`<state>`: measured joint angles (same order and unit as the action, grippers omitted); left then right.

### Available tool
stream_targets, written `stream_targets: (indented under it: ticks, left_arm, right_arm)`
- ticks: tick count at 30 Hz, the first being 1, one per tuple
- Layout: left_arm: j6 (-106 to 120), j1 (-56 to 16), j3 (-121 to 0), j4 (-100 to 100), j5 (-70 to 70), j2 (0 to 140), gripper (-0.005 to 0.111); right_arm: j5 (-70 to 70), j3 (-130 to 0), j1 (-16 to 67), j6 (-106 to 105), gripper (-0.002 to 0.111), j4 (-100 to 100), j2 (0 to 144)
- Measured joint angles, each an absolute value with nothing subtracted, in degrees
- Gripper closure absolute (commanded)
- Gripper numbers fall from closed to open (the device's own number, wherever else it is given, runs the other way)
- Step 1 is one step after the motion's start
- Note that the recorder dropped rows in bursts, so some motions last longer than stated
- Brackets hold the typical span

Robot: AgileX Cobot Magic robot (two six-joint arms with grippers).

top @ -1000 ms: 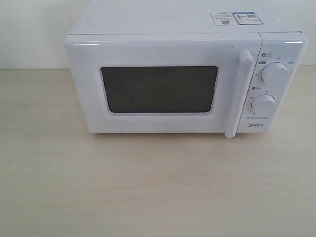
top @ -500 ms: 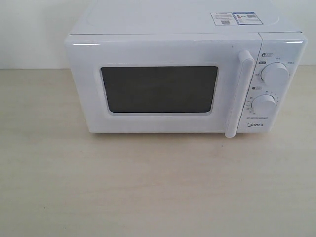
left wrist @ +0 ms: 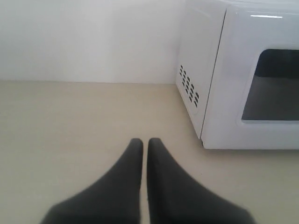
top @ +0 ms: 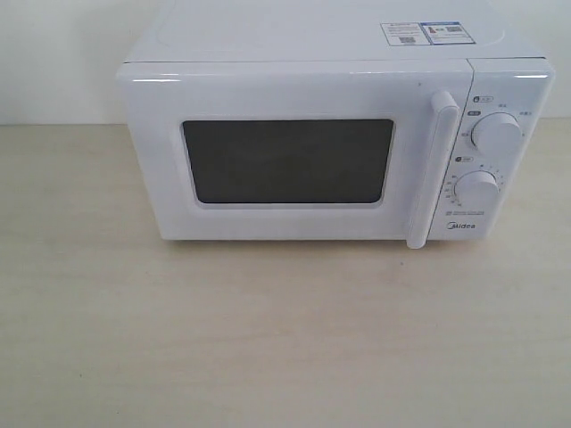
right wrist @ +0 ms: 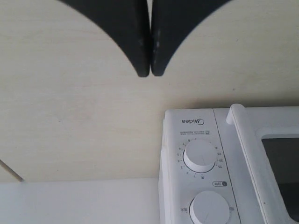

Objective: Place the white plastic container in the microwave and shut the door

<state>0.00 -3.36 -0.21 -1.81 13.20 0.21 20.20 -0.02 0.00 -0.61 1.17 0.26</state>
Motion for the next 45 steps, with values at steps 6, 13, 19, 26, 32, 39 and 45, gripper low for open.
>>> stream_targets:
  ticks: [6, 13, 19, 26, 32, 39, 45]
  left_arm:
    - [0.7, -3.4, -0.2, -1.9, 16.1, 0.2, 0.102]
    - [0.7, -3.4, -0.2, -2.8, 16.5, 0.2, 0.102]
    - [0.7, -3.4, -0.2, -2.8, 16.5, 0.2, 0.102]
    - [0.7, -3.4, -0.2, -2.8, 16.5, 0.2, 0.102]
    - [0.7, -3.4, -0.2, -2.8, 16.5, 0.2, 0.102]
    - [0.7, -3.4, -0.2, -2.8, 16.5, 0.2, 0.102]
    - [0.7, -3.4, -0.2, -2.8, 16.5, 0.2, 0.102]
  right_arm:
    - [20.2, 0.0, 0.0, -0.6, 0.109, 1.2, 0.3]
    - [20.1, 0.0, 0.0, -0.6, 0.109, 1.2, 0.3]
    - [20.1, 0.0, 0.0, -0.6, 0.109, 1.4, 0.3]
    - [19.9, 0.0, 0.0, -0.6, 0.109, 1.4, 0.3]
    - [19.9, 0.0, 0.0, -0.6, 0.109, 1.4, 0.3]
    - [19.9, 0.0, 0.0, -0.6, 0.109, 1.4, 0.3]
    - [19.9, 0.0, 0.0, -0.6, 0.109, 1.4, 0.3]
